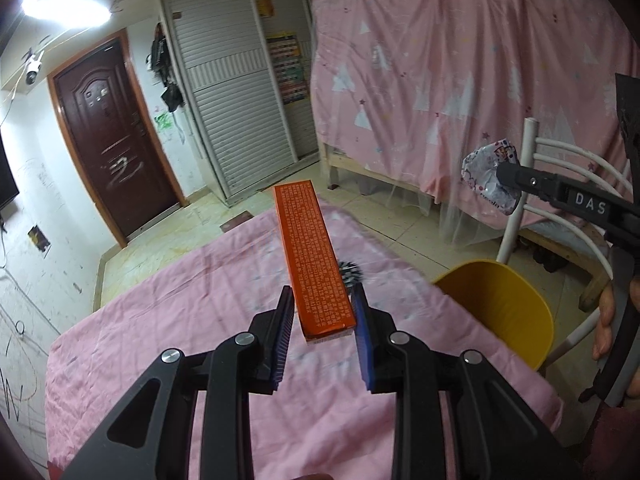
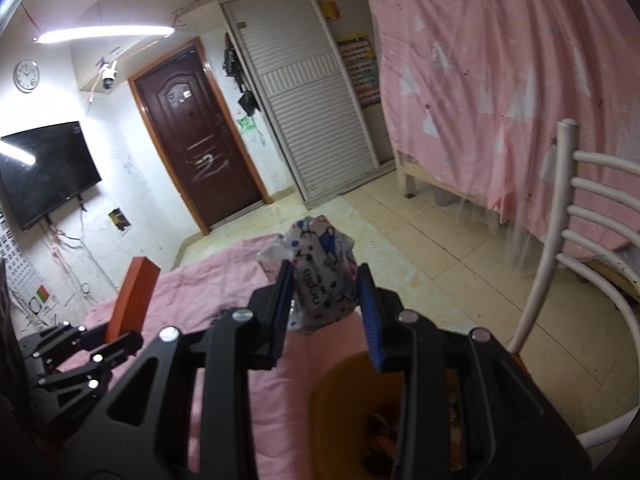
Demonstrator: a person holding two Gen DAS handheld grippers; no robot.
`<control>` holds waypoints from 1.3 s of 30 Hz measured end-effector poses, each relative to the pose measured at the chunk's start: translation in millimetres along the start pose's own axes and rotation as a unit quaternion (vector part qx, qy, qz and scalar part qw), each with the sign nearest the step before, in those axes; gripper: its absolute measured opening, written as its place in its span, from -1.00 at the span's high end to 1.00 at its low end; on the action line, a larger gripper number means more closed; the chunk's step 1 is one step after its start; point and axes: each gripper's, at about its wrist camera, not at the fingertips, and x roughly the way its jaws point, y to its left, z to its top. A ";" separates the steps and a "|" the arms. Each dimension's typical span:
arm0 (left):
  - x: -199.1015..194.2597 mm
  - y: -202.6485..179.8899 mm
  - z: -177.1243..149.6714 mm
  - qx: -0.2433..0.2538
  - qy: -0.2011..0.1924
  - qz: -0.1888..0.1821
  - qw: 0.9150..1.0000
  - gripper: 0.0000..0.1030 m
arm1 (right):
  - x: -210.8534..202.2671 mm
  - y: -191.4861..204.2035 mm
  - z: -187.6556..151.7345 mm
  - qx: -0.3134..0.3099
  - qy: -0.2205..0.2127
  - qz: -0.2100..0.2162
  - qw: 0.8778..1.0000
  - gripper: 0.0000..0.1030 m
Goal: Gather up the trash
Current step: 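Lift the orange box and white printed bag and carry them to the yellow bin, then open both grippers to drop the orange box and white bag into the bin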
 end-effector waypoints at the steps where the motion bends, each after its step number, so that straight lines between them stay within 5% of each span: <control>1: 1.8 -5.3 1.3 0.004 0.001 -0.003 1.000 0.58 | -0.6 -4.5 -1.4 0.001 0.001 -0.002 1.000 0.40; 11: 12.0 -58.1 23.8 0.028 0.013 -0.053 0.998 0.58 | 2.3 -42.0 -12.4 0.018 0.016 -0.020 0.999 0.39; 16: 15.2 -79.8 28.9 0.038 0.017 -0.070 0.997 0.58 | -2.2 -58.1 -11.9 0.043 0.011 -0.015 0.999 0.13; 31: 23.9 -124.5 42.9 0.039 0.033 -0.162 0.985 0.56 | -42.5 -90.2 -0.6 0.100 -0.058 -0.034 0.993 -0.01; 34: 23.4 -129.5 45.4 0.038 0.034 -0.177 0.983 0.20 | -48.8 -95.3 1.0 0.108 -0.068 -0.039 0.991 -0.02; 36: 22.0 -130.8 45.3 0.037 0.032 -0.180 0.983 -0.32 | -49.9 -98.4 1.9 0.112 -0.070 -0.041 0.990 -0.03; 39: 20.4 -130.7 44.4 0.037 0.029 -0.175 0.983 -0.33 | -49.4 -97.4 1.8 0.114 -0.069 -0.039 0.990 -0.04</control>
